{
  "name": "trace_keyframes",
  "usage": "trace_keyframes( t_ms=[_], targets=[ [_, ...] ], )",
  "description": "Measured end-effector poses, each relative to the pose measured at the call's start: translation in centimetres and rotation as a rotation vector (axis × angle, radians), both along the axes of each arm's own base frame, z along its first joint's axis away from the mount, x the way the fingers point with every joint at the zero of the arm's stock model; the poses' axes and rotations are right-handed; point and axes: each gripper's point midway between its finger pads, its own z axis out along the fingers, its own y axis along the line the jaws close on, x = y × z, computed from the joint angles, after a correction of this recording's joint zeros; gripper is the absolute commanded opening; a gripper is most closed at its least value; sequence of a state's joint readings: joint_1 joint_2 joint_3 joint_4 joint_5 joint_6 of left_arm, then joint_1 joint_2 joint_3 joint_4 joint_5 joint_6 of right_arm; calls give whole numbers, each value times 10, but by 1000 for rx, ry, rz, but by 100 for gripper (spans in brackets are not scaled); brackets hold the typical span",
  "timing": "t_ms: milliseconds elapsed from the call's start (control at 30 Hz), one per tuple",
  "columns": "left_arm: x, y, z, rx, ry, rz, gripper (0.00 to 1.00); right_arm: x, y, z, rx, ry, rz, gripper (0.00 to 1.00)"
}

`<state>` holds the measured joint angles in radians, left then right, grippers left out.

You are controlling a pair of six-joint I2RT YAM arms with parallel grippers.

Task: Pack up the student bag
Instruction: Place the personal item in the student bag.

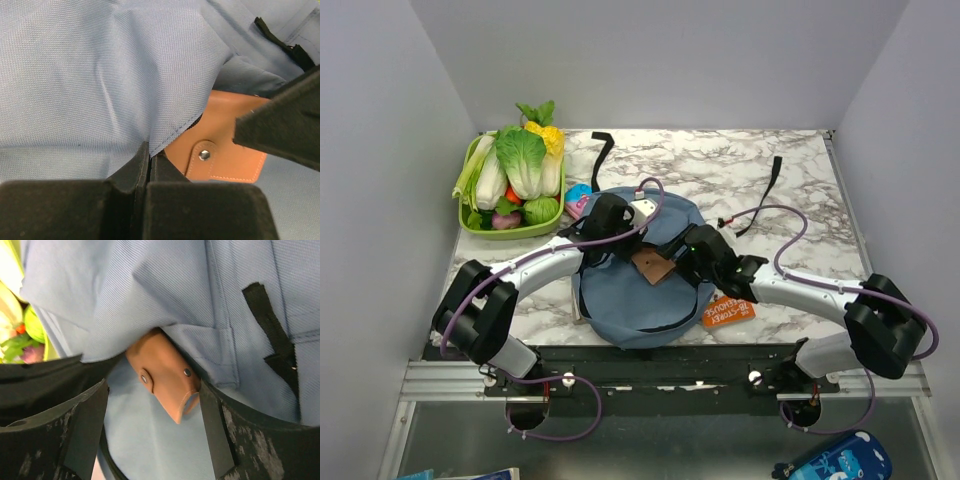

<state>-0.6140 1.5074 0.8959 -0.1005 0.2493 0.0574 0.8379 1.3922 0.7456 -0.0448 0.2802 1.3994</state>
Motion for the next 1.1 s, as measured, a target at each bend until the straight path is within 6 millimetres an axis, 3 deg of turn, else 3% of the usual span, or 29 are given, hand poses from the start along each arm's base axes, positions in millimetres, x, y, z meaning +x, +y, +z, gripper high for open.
trace_keyframes(
  t_ms=[267, 567, 867, 967, 1000, 1100],
  targets=[
    [17, 13, 4, 71, -84, 31, 0, -27, -2, -30, -119, 76, 135, 82],
    [23, 16, 6, 100, -117, 34, 0, -31, 5, -32, -213, 91, 205, 74],
    [23, 16, 7, 109, -123, 18, 0, -22, 21, -46, -171, 38, 215, 42],
    [23, 17, 7, 112, -124, 11, 0, -23, 23, -47, -151, 0, 227, 26],
    [23, 17, 7, 113, -126, 8, 0, -24, 23, -47, -144, -13, 226, 16],
    [23, 18, 7, 117, -126, 3, 0, -28, 22, -37, -105, -65, 217, 5]
  ],
)
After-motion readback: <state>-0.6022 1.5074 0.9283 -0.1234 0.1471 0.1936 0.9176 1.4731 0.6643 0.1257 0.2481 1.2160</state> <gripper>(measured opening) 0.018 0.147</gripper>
